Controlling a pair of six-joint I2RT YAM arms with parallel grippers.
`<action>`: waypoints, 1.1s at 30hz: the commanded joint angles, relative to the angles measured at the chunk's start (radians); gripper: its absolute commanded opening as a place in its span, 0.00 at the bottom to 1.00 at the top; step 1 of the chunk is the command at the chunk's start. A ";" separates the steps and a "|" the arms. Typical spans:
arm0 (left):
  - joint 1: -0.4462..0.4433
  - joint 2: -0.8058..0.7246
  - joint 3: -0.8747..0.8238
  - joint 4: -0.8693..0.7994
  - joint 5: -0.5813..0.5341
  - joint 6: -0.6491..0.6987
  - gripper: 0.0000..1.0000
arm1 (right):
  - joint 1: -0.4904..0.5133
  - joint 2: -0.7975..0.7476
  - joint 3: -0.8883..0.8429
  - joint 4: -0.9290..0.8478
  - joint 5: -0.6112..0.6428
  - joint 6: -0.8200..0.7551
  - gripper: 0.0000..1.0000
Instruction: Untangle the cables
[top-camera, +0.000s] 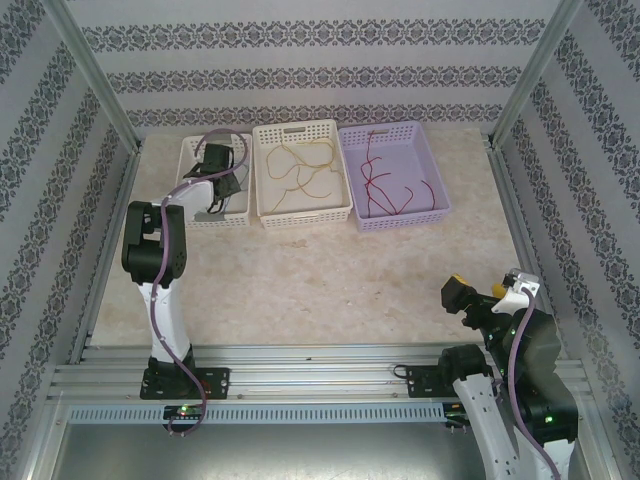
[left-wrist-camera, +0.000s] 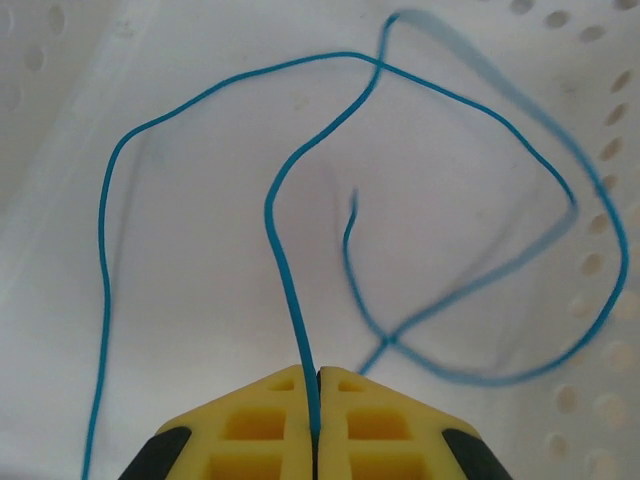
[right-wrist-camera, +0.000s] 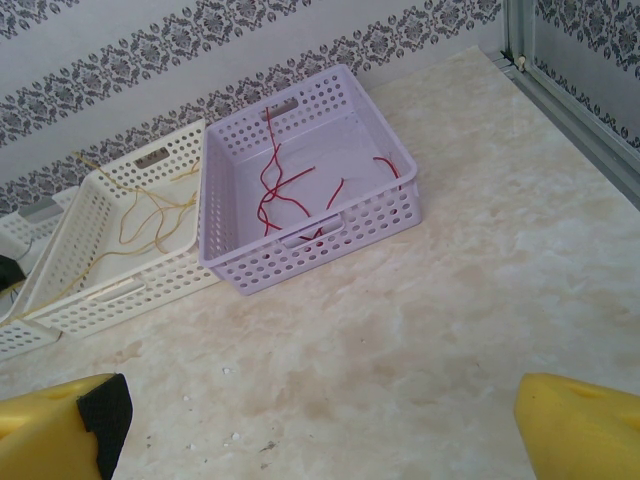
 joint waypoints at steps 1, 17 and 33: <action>0.021 0.022 0.031 -0.059 0.030 -0.032 0.09 | -0.002 0.001 -0.010 0.001 -0.007 -0.002 0.98; 0.024 0.001 0.079 -0.076 0.064 -0.007 0.32 | -0.003 0.001 -0.010 0.001 -0.009 -0.003 0.98; 0.024 -0.016 0.128 -0.113 0.063 0.007 0.77 | -0.004 0.000 -0.011 0.001 -0.008 -0.005 0.98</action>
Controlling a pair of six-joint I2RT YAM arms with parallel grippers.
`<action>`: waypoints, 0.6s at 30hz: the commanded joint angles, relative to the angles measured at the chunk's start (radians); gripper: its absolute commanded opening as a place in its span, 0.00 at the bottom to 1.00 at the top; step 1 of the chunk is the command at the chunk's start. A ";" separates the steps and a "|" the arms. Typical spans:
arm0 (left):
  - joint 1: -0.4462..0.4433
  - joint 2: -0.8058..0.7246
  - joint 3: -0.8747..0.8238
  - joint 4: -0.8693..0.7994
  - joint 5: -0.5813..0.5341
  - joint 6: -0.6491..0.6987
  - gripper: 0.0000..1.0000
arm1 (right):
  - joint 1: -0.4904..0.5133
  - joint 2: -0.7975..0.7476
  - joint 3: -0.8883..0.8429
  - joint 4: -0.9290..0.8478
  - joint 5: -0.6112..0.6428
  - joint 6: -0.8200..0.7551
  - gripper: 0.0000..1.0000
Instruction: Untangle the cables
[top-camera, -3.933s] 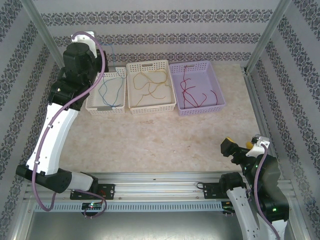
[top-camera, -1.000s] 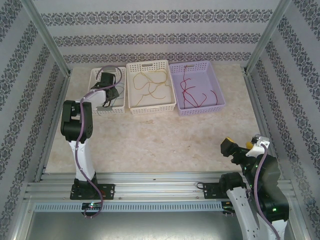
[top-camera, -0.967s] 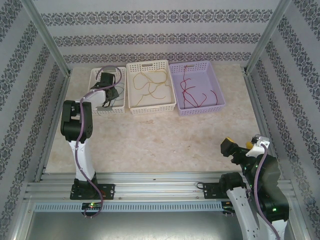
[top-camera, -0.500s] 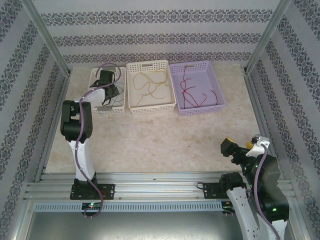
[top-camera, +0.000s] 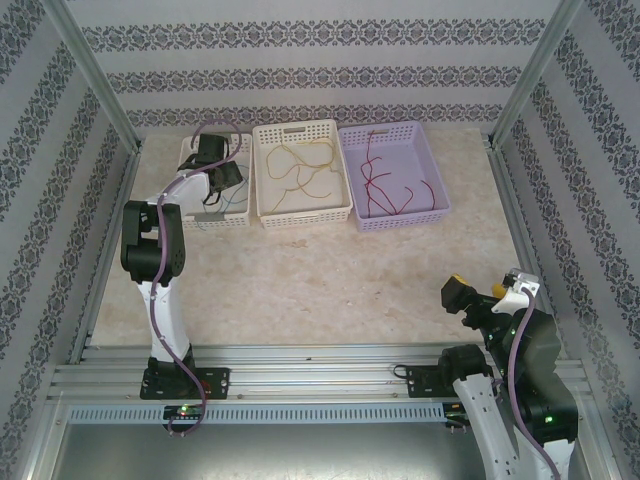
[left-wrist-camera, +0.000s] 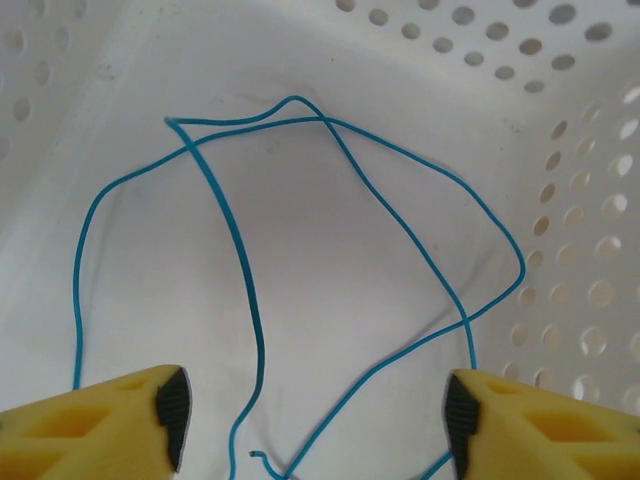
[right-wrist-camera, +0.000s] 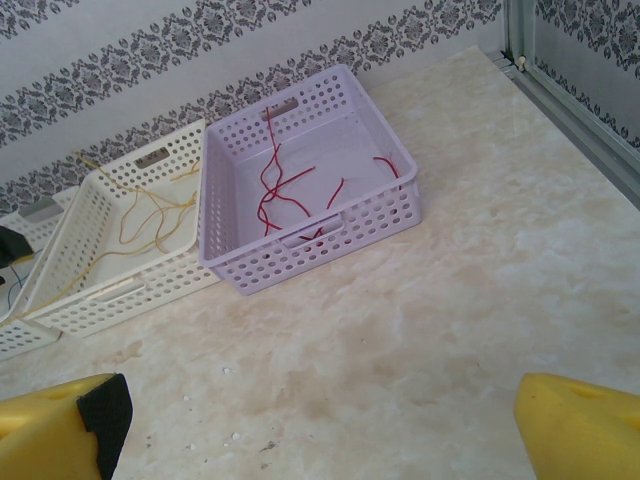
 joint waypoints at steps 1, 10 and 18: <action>0.007 -0.031 0.024 -0.034 -0.007 0.000 0.82 | -0.004 0.000 -0.011 0.001 -0.008 -0.003 0.98; 0.007 -0.113 0.001 0.014 0.006 0.034 1.00 | -0.004 0.001 -0.011 0.002 -0.007 -0.003 0.98; 0.003 -0.263 -0.104 0.093 -0.029 0.072 1.00 | -0.005 0.013 -0.011 0.004 -0.005 -0.002 0.98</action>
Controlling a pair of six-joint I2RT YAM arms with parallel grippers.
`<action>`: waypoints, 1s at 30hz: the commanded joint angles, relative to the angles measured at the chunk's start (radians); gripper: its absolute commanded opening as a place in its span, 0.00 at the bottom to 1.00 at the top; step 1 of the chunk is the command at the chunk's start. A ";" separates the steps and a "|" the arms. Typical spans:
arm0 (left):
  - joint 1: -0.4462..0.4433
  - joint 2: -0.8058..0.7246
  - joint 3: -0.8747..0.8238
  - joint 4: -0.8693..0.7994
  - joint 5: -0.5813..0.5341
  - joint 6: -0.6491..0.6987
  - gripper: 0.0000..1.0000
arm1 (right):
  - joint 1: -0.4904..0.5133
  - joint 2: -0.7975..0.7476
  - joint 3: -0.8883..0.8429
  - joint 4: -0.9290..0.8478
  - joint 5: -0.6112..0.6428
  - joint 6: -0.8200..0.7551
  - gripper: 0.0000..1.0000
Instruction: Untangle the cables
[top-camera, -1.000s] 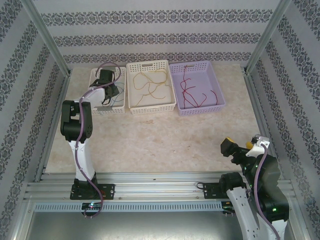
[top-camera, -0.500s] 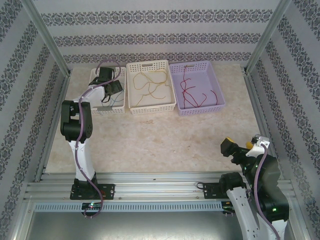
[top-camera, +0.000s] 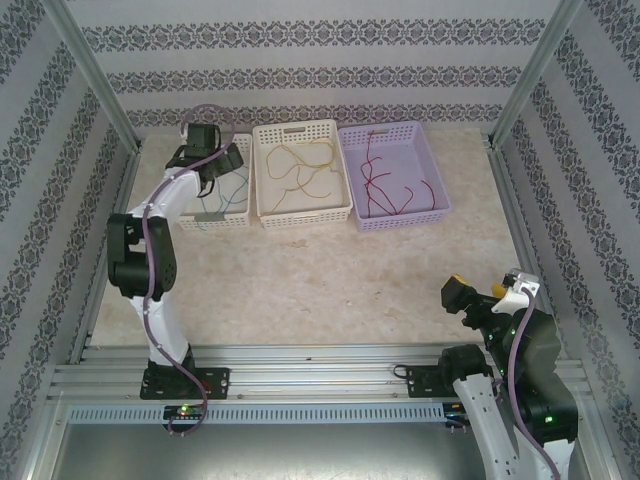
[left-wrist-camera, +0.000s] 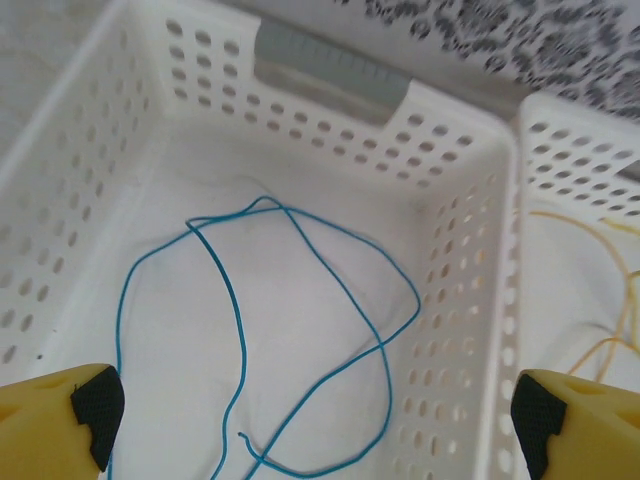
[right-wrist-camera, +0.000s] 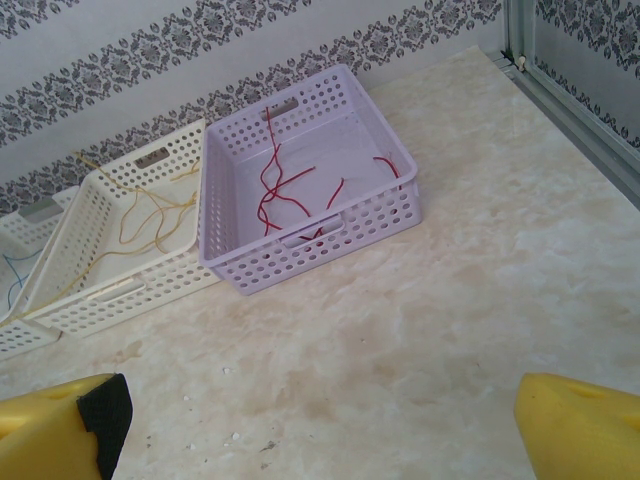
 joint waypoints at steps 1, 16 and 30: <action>-0.001 -0.107 -0.080 0.076 -0.039 0.050 1.00 | -0.004 0.015 -0.012 0.002 -0.004 -0.003 0.98; -0.010 -0.718 -0.442 0.047 -0.122 -0.022 1.00 | -0.001 0.019 -0.029 0.025 0.005 0.000 0.98; -0.012 -0.983 -0.761 0.081 -0.154 -0.046 1.00 | 0.006 0.201 0.038 0.084 -0.026 -0.039 0.98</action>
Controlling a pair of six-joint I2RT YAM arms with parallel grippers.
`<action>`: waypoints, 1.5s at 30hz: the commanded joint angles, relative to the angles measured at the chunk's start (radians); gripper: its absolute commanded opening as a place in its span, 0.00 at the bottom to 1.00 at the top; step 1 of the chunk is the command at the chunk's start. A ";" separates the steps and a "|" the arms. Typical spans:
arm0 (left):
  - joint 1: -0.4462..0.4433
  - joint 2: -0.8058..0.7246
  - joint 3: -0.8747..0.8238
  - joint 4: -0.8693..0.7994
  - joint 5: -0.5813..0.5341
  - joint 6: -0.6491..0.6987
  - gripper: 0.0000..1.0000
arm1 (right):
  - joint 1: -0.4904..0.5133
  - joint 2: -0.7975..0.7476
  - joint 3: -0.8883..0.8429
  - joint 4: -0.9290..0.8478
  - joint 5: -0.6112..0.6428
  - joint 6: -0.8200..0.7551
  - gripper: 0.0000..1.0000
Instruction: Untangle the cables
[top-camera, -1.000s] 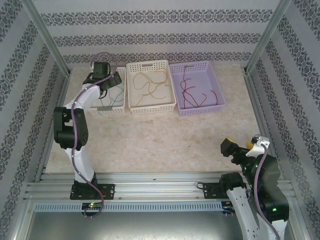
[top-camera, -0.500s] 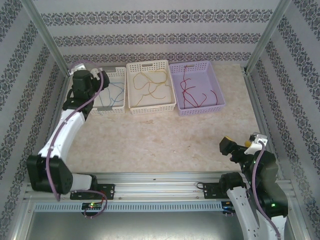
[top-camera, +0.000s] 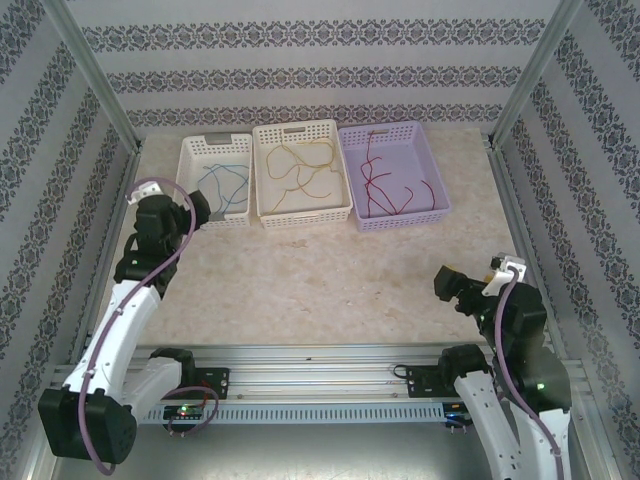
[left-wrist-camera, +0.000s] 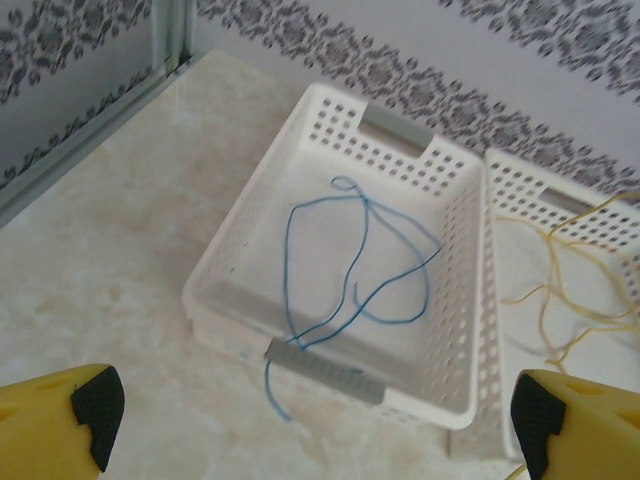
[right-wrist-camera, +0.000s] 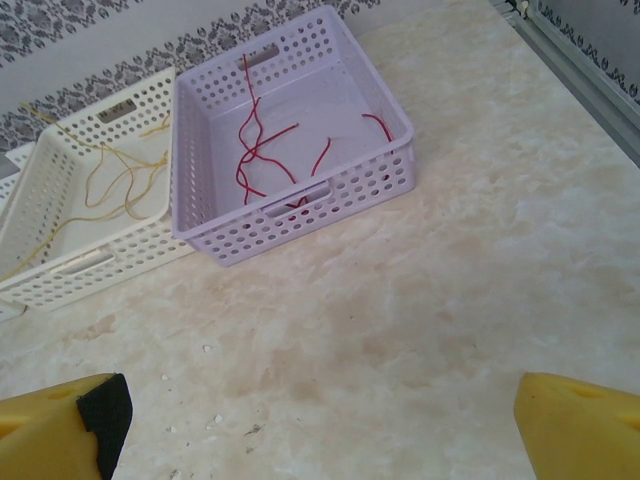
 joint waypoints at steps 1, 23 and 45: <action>-0.006 -0.023 -0.007 0.042 -0.023 -0.021 1.00 | 0.005 0.053 0.054 0.057 -0.017 -0.038 0.98; -0.012 0.010 -0.050 0.098 -0.036 0.005 1.00 | -0.005 0.567 0.005 0.527 0.234 -0.202 0.98; -0.021 0.042 -0.056 0.114 -0.032 0.021 1.00 | -0.064 0.877 -0.344 1.269 0.306 -0.299 0.98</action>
